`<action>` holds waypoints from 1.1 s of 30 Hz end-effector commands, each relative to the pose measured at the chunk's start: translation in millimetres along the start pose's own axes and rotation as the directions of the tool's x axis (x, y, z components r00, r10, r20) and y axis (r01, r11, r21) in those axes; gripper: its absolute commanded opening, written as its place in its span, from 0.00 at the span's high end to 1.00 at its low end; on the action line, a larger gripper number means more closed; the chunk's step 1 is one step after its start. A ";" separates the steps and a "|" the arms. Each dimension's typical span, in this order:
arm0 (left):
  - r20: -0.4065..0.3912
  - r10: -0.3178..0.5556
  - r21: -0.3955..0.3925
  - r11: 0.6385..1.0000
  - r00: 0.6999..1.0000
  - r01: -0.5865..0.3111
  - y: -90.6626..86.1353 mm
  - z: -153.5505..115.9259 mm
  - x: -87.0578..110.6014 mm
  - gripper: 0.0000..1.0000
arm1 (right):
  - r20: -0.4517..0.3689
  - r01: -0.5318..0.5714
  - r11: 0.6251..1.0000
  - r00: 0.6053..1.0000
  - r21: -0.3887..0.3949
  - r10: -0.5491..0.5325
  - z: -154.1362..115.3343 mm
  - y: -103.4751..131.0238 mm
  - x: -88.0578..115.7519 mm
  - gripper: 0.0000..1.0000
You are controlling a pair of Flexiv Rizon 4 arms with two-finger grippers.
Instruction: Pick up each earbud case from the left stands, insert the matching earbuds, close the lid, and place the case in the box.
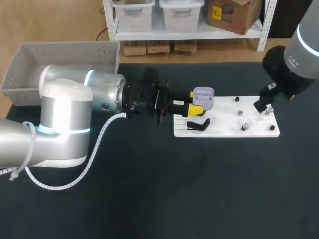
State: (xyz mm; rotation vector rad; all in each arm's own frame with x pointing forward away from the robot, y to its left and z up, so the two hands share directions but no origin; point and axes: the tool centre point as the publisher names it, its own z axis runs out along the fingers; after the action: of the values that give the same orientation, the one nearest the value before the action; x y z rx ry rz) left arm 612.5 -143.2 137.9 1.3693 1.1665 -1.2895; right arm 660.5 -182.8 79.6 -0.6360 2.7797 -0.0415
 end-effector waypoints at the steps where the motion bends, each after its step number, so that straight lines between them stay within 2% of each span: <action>1: 0.000 0.001 -0.003 1.000 1.000 -0.001 -0.4 0.3 0.4 1.00 | 0.061 -0.039 0.998 0.998 0.054 0.035 2.8 -3.1 2.1 0.00; 21: 0.000 0.001 -0.003 1.000 1.000 -0.001 -0.4 0.3 0.4 1.00 | 0.061 -0.039 0.998 0.998 0.054 0.035 2.8 -3.1 2.1 0.00; 27: 0.000 0.001 -0.003 1.000 1.000 -0.001 -0.4 0.3 0.4 1.00 | -0.003 -0.022 0.999 1.000 0.036 0.022 13.4 -0.2 2.5 0.00; 33: 0.000 0.001 -0.003 1.000 1.000 -0.001 -0.4 0.3 0.4 1.00 | -0.023 -0.002 1.000 1.000 0.021 0.002 23.7 2.3 -0.2 0.00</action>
State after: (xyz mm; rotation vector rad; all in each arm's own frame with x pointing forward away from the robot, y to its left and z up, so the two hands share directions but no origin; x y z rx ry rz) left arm 612.5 -143.2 137.9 1.3694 1.1666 -1.2894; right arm 656.2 -184.0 61.2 -0.6247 2.7775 -0.0810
